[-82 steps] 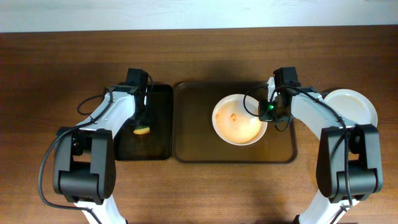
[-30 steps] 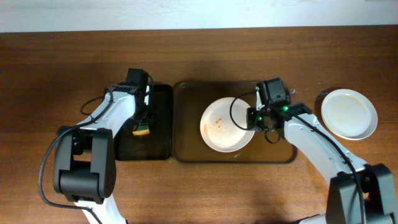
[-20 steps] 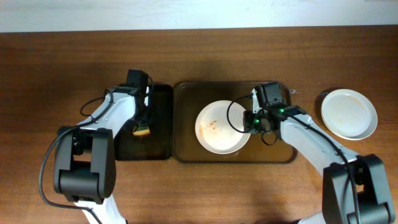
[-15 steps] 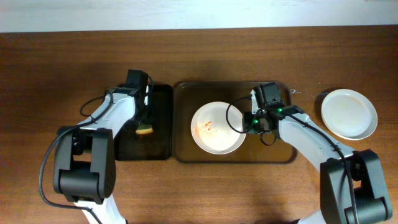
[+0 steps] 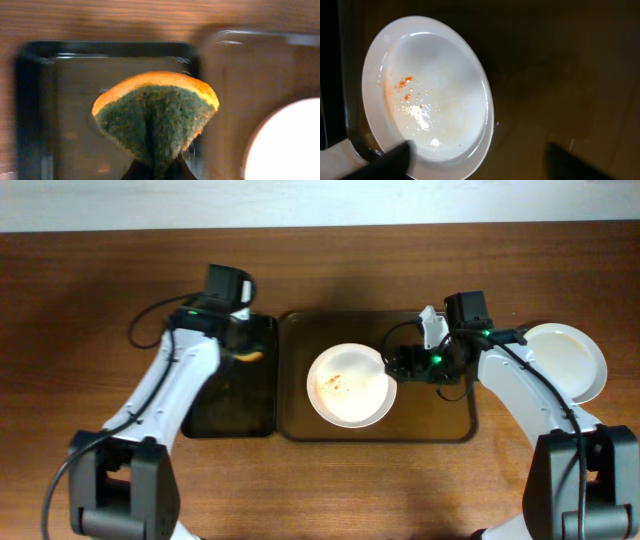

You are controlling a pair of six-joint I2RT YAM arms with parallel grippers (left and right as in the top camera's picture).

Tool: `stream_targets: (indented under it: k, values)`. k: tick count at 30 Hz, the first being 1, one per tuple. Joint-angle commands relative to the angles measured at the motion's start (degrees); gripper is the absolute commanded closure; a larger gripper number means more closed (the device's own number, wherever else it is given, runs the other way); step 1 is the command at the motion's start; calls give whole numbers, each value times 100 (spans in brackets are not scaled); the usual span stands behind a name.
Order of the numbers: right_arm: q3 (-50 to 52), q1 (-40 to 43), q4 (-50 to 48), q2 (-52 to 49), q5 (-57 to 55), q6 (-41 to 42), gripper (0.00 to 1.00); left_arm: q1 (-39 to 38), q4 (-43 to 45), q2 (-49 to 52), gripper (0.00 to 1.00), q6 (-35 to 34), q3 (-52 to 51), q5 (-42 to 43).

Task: Clean dirty plates on tray and stack at the side

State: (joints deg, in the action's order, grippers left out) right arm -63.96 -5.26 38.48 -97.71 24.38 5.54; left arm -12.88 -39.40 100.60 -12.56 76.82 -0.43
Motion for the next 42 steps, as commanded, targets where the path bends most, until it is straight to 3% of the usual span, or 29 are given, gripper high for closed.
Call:
stream_targets:
  k: [1, 6, 8, 9, 10, 11, 12, 14, 16, 18, 21, 22, 23, 24, 26, 27, 28, 30, 35, 38, 40, 41, 42]
  values:
    - [-94, 55, 109, -7, 48, -66, 2, -857, 216, -96, 100, -612, 101, 518]
    - [-92, 42, 120, -7, 48, -66, 2, -2188, 610, 363, 100, -911, 98, 402]
    - [-94, 42, 118, -7, 48, -66, 2, -2389, 824, 702, 100, -909, 98, 407]
    - [-94, 42, 118, -7, 48, -66, 2, -2439, 901, 831, 82, -909, 98, 415]
    - [-92, 42, 118, -7, 48, -66, 2, -2463, 922, 909, 70, -909, 98, 413]
    - [-94, 42, 118, -7, 48, -66, 2, -2474, 918, 962, 94, -909, 96, 411]
    - [-94, 42, 118, -7, 48, -66, 2, -2487, 903, 1010, 100, -909, 96, 437]
    - [-94, 42, 118, -7, 48, -66, 2, -2564, 901, 1202, 100, -907, 96, 428]
    - [-94, 42, 118, -7, 48, -66, 2, -2568, 925, 1307, 23, -903, 96, 221]
    - [-94, 42, 118, -7, 48, -66, 2, -2568, 1056, 1307, 11, -901, 96, -116]
    - [-92, 42, 118, -7, 48, -66, 2, -2568, 1270, 1307, 2, -754, 96, -258]
    - [-92, 42, 118, -7, 48, -66, 2, -2568, 1252, 1307, 5, -743, 96, -238]
    - [-94, 42, 118, -7, 48, -66, 2, -2570, 1237, 1285, 28, -616, 111, -238]
    - [-94, 42, 118, -7, 48, -66, 2, -2568, 1237, 1246, 37, -426, 155, -240]
    - [-94, 42, 118, -7, 48, -66, 2, -2568, 1231, 1106, 48, -407, 234, -238]
    - [-92, 42, 118, -7, 48, -66, 2, -2568, 1224, 1021, 48, -407, 243, -245]
    - [-94, 42, 118, -7, 48, -66, 2, -2568, 1217, 990, 35, -407, 240, -304]
    - [-94, 42, 118, -7, 48, -66, 2, -2568, 1064, 1008, 24, -407, 240, -835]
    - [-92, 42, 118, -7, 48, -66, 2, -2559, 1047, 1375, 18, -411, 181, -1268]
    - [-94, 42, 118, -7, 48, -66, 2, -2557, 1294, 1777, 23, -409, 181, -1246]
    - [-94, 42, 118, -7, 48, -66, 2, -2564, 1458, 1757, 50, -407, 192, -1141]
    - [-94, 42, 118, -7, 48, -66, 1, -2564, 1491, 1757, 71, -407, 192, -977]
    - [-92, 42, 118, -7, 48, -66, 2, -2564, 1443, 1757, 100, -358, 192, -981]
